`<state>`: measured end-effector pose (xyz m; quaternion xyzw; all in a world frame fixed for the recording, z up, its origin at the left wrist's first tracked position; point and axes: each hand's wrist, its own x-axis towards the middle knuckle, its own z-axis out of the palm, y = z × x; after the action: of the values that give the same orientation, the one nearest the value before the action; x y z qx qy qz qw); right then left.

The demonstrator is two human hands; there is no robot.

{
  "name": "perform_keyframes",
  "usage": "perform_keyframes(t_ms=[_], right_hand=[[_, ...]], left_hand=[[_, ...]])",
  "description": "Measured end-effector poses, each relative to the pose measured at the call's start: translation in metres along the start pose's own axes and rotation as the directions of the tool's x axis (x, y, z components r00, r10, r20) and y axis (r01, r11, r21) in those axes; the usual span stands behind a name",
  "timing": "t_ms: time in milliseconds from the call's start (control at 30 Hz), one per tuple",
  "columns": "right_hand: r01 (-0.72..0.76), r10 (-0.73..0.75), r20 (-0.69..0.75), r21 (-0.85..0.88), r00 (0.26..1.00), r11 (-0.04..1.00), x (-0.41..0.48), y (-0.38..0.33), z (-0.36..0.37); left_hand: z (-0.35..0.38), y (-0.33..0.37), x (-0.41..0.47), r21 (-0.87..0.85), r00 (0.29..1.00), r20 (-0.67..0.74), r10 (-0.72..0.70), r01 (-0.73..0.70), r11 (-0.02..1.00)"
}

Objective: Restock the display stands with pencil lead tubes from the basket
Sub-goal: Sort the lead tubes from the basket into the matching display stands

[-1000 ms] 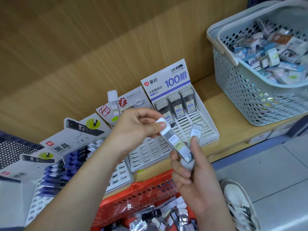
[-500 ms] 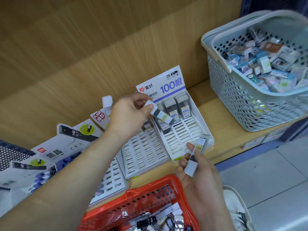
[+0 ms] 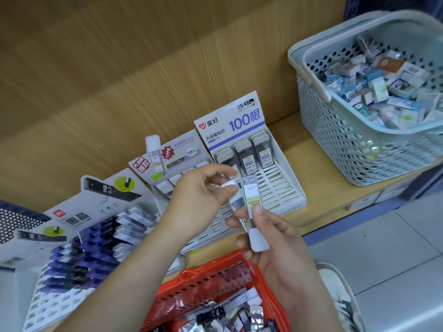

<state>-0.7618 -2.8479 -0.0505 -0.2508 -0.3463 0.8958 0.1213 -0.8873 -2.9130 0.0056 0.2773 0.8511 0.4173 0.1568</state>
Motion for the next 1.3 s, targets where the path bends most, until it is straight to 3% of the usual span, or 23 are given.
perform_keyframes(t_ms=[100, 200, 267, 367, 433, 567, 700, 867, 1033, 1300], right_hand=[[0.041, -0.039, -0.082, 0.029, 0.996, 0.999, 0.004, 0.003, 0.009], [0.076, -0.053, -0.163, 0.14, 0.985, 0.987, 0.006, 0.002, 0.013], [0.06, -0.035, -0.16, 0.155, 0.987, 0.986, 0.004, 0.002, 0.016], [0.011, 0.012, -0.107, 0.205, 0.994, 0.979, 0.002, 0.004, 0.022], [0.004, 0.023, -0.104, 0.245, 0.994, 0.969, 0.004, 0.006, 0.022], [0.089, -0.047, -0.134, 0.325, 0.99, 0.941, 0.007, 0.007, 0.018], [0.102, -0.042, -0.178, 0.344, 0.983, 0.933, 0.008, 0.01, 0.016], [0.116, -0.052, -0.245, 0.258, 0.968, 0.959, 0.008, 0.011, 0.011], [0.121, -0.1, -0.198, 0.095, 0.975, 0.988, 0.003, 0.015, 0.012], [0.097, -0.086, -0.165, 0.058, 0.982, 0.994, 0.006, 0.023, 0.016]], left_hand=[[-0.001, 0.002, -0.025, 0.186, 0.974, -0.089, 0.207, -0.188, 0.964], [0.006, 0.0, -0.056, 0.27, 0.946, 0.14, 0.293, -0.322, 0.908], [0.014, -0.009, -0.065, 0.362, 0.93, 0.189, 0.316, -0.365, 0.858], [0.02, -0.011, -0.065, 0.363, 0.949, 0.059, 0.308, -0.308, 0.88], [0.019, -0.009, -0.064, 0.265, 0.963, -0.012, 0.271, -0.258, 0.929], [0.008, -0.003, -0.059, -0.085, 0.998, 0.028, 0.047, -0.045, 0.995], [-0.006, 0.001, -0.055, -0.2, 0.999, 0.048, 0.023, -0.013, 0.98], [-0.039, -0.018, -0.043, 0.004, 0.994, -0.101, -0.045, 0.045, 0.999], [-0.059, -0.056, -0.014, 0.242, 0.98, -0.2, -0.014, 0.063, 0.968], [-0.036, -0.077, 0.029, 0.366, 0.98, -0.17, 0.107, -0.039, 0.93]])
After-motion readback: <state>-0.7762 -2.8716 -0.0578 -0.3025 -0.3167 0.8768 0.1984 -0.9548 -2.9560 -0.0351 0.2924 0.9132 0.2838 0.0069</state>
